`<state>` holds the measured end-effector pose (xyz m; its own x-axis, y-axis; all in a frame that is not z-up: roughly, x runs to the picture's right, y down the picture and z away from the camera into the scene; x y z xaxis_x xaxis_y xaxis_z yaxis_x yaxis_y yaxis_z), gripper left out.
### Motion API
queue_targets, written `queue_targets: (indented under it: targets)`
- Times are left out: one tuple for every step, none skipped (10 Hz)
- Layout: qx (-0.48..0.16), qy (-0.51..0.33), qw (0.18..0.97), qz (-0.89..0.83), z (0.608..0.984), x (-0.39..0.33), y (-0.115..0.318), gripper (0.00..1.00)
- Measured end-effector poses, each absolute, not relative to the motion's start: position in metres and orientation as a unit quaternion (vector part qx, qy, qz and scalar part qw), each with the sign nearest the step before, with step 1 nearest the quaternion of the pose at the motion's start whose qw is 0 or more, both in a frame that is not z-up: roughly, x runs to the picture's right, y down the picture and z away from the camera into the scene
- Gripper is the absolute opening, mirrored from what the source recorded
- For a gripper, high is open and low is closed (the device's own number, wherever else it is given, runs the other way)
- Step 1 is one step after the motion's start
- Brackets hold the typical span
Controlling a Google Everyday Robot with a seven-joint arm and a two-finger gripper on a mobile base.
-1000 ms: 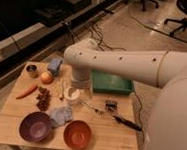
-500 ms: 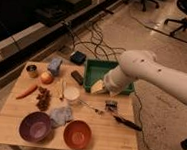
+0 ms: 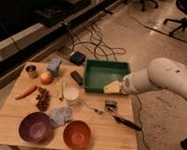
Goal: Place brush in purple bowl
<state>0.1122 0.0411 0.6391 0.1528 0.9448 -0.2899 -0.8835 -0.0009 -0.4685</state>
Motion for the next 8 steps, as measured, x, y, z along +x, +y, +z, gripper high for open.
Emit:
queue_targets:
  targets:
    - [-0.303, -0.025, 0.697, 0.65, 0.644, 0.116, 0.049, 0.65]
    - [-0.32, 0.001, 0.69, 0.649, 0.649, 0.126, 0.059, 0.65]
    - [-0.332, 0.02, 0.682, 0.651, 0.657, 0.137, 0.071, 0.65]
    - [-0.338, 0.042, 0.672, 0.657, 0.672, 0.152, 0.09, 0.65]
    - [-0.337, 0.06, 0.667, 0.662, 0.69, 0.16, 0.102, 0.65]
    - [-0.332, 0.08, 0.665, 0.664, 0.709, 0.163, 0.109, 0.65]
    - [-0.324, 0.098, 0.665, 0.666, 0.725, 0.167, 0.111, 0.65]
    - [-0.316, 0.118, 0.663, 0.668, 0.748, 0.171, 0.107, 0.65]
